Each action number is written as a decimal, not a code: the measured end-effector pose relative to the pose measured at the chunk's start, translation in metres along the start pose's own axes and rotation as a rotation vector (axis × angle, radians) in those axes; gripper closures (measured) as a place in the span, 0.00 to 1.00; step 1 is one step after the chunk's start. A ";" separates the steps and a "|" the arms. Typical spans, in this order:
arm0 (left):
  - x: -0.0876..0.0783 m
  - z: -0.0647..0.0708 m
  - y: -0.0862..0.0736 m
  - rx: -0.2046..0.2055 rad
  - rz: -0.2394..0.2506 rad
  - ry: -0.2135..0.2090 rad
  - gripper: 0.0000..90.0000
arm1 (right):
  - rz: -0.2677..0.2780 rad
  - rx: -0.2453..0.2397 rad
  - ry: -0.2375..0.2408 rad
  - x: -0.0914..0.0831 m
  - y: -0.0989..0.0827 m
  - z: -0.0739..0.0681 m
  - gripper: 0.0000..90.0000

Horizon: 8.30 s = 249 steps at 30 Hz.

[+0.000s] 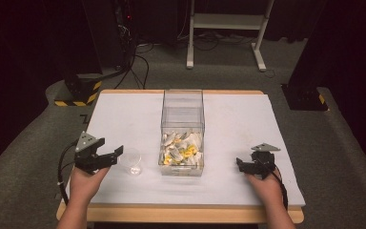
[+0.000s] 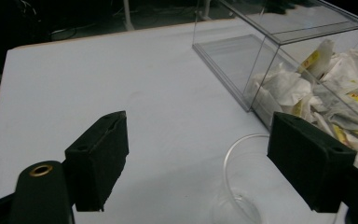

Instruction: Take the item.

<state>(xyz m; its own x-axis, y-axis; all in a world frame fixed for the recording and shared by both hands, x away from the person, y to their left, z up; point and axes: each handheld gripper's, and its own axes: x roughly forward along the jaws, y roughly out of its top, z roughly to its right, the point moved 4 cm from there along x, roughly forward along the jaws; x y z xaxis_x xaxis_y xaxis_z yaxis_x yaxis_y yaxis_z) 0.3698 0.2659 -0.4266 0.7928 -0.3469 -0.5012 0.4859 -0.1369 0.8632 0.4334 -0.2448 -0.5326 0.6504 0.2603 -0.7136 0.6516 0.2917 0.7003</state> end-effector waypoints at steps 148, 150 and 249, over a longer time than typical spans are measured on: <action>0.105 0.149 0.007 0.283 -0.322 -0.277 0.99 | 0.003 -0.002 -0.003 0.000 0.000 0.000 0.13; 0.104 0.149 0.007 0.282 -0.317 -0.276 1.00 | 0.000 0.000 -0.003 0.000 0.000 0.000 0.13; 0.035 0.107 0.051 0.143 0.219 -0.340 1.00 | 0.001 -0.001 -0.004 0.000 0.000 0.000 0.13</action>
<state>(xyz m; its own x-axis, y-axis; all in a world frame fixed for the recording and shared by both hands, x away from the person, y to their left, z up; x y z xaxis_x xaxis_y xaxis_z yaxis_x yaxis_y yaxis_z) 0.3833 0.1477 -0.3942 0.6934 -0.6650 -0.2775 0.2450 -0.1446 0.9587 0.4329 -0.2446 -0.5325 0.6527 0.2565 -0.7129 0.6505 0.2926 0.7009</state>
